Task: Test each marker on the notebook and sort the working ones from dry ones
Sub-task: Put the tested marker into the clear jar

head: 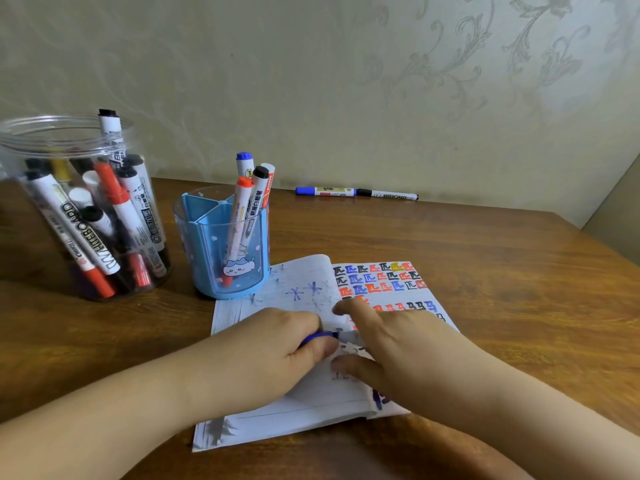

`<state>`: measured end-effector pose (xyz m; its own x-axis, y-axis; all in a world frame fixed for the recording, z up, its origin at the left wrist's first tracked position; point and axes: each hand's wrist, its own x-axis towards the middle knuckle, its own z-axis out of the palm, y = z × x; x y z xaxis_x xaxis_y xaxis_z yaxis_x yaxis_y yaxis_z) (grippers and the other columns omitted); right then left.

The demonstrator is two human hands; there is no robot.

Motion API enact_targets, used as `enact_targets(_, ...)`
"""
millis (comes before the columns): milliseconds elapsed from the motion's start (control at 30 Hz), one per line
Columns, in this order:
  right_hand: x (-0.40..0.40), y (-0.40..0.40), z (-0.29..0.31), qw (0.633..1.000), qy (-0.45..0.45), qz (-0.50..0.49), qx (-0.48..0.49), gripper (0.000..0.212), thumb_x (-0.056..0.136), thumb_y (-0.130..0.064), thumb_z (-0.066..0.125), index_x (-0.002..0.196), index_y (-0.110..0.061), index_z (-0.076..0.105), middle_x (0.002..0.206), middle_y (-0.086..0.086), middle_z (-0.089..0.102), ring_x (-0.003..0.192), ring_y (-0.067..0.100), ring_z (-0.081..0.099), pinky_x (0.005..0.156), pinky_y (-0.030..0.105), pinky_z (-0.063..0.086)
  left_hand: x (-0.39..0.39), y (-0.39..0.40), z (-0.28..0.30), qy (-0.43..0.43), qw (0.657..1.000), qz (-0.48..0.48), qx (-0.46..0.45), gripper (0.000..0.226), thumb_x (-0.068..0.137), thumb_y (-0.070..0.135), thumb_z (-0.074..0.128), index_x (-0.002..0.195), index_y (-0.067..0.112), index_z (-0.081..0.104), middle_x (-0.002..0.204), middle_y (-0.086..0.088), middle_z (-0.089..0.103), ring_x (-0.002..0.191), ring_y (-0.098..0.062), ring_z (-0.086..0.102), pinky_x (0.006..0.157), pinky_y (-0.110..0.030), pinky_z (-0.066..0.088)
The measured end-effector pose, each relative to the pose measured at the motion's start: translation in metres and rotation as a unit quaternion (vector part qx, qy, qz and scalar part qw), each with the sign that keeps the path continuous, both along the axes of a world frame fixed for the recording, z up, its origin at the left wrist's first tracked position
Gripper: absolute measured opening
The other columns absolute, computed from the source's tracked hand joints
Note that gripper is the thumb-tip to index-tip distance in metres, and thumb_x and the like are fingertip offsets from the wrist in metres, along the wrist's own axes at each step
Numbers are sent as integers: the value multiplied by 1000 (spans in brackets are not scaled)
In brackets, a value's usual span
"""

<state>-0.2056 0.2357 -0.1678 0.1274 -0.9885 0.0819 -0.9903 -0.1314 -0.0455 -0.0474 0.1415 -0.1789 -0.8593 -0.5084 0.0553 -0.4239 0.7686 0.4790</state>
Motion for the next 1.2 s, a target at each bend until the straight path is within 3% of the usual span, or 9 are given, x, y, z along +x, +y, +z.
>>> enact_targets(200,-17,22,3,979,-178,-75,59,38,98,-26,36,130,-38,21,107,-14,59,89,5,51,81,26,42,12,3,4,58,998,30,15,39,82,56,25,76,22,44,68,6,50,74,-5,48,65,-19,36)
enact_targets(333,-24,31,10,939,-321,-108,54,39,95,-22,53,106,-50,27,99,-22,69,81,-2,62,77,22,51,9,13,11,80,996,31,17,29,89,49,26,83,27,44,76,11,50,80,2,46,68,-15,37)
enact_targets(433,-29,44,15,876,-470,-104,12,20,90,-11,57,98,-28,48,95,-3,73,75,12,68,73,28,55,1,23,15,81,996,28,17,20,94,44,30,87,31,44,81,15,51,82,6,47,67,-13,37)
enact_targets(500,-35,52,18,798,-589,-127,-27,8,84,-13,57,89,-9,61,91,8,73,71,17,67,68,26,56,-8,30,18,87,996,21,27,17,94,42,33,86,33,44,83,15,53,81,8,49,66,-12,38)
enact_targets(600,-49,62,18,590,-789,-170,-37,15,73,-8,60,81,-2,71,85,25,69,61,21,66,57,25,58,-23,40,18,103,994,12,23,19,94,43,36,91,29,49,98,15,59,90,1,53,74,-19,45)
enact_targets(700,-58,68,14,518,-839,-158,-52,25,72,9,49,91,0,61,81,28,66,59,21,66,52,23,56,-39,48,17,123,992,3,13,17,94,42,39,92,29,50,96,13,59,89,-1,55,70,-17,44)
enact_targets(833,-60,70,5,618,-771,-143,-62,9,79,-14,59,84,-9,54,79,21,65,57,19,62,50,23,53,-57,53,10,162,987,-4,-13,19,92,39,48,107,33,57,102,13,53,92,-1,49,75,-12,37)
enact_targets(967,-59,69,-11,710,-674,-171,-109,31,87,-45,56,90,-14,54,63,11,58,50,18,48,47,24,39,-59,50,-8,178,983,-1,-45,28,90,41,51,117,36,55,100,20,43,96,4,44,77,-9,38)
enact_targets(1200,-60,67,-17,784,-561,-231,-132,25,89,-22,61,67,-15,49,49,6,54,46,10,46,43,15,35,-53,46,-16,192,980,-10,-43,36,86,41,53,121,34,53,93,32,37,91,12,42,76,-1,36)
